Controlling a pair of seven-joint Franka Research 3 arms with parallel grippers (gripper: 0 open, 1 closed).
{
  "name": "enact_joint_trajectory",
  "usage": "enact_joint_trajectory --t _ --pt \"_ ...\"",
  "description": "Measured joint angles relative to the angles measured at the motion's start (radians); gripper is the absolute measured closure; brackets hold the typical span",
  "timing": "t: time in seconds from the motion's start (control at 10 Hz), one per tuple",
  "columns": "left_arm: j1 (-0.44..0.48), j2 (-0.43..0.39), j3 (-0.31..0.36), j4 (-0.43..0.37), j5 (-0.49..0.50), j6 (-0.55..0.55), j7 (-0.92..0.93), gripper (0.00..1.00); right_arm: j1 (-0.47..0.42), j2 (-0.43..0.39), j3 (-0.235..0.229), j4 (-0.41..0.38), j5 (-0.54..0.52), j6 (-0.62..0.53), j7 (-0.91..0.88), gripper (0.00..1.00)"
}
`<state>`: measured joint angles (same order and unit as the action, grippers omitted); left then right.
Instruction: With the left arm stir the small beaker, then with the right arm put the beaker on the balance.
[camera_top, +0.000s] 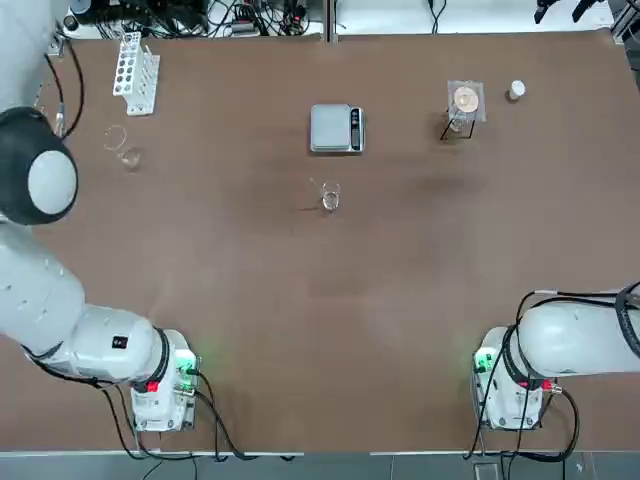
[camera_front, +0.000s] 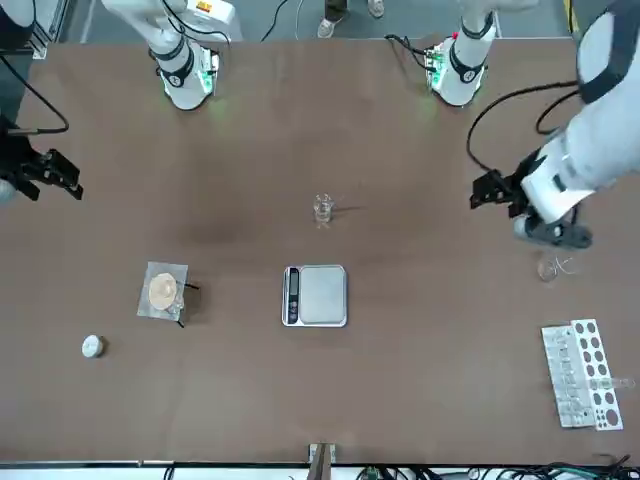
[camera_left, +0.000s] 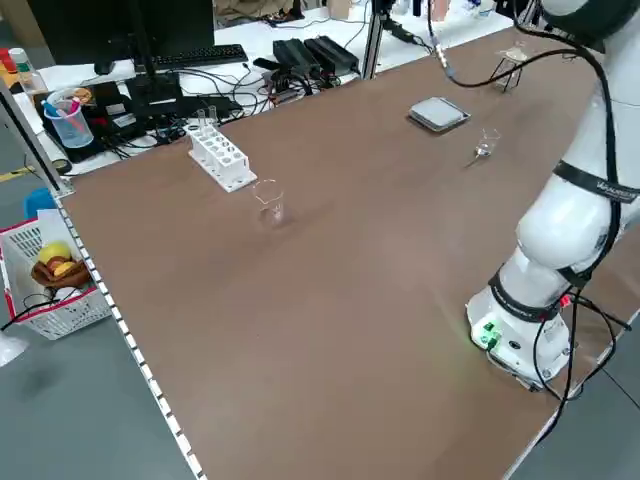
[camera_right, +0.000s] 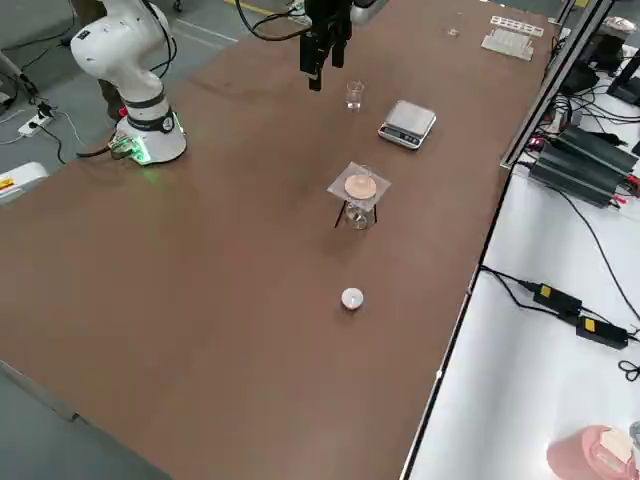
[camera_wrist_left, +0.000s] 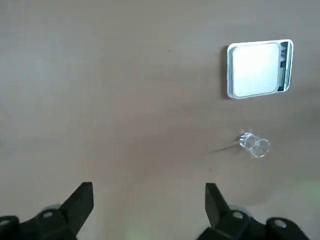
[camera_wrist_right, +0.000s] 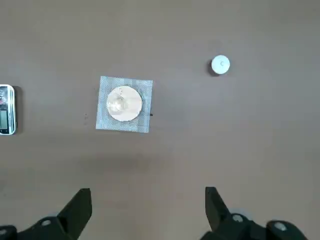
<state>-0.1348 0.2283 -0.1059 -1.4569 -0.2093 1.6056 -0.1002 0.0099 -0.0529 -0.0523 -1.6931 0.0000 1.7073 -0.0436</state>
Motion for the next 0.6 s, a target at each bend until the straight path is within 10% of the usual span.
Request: enact_joint_trajectory --t 0.6 --pt "-0.074 0.036 -0.124 -0.355 -0.116 0.509 -0.098 0.08 0.0 0.0 0.0 0.0 0.0 0.0 0.0 0.0"
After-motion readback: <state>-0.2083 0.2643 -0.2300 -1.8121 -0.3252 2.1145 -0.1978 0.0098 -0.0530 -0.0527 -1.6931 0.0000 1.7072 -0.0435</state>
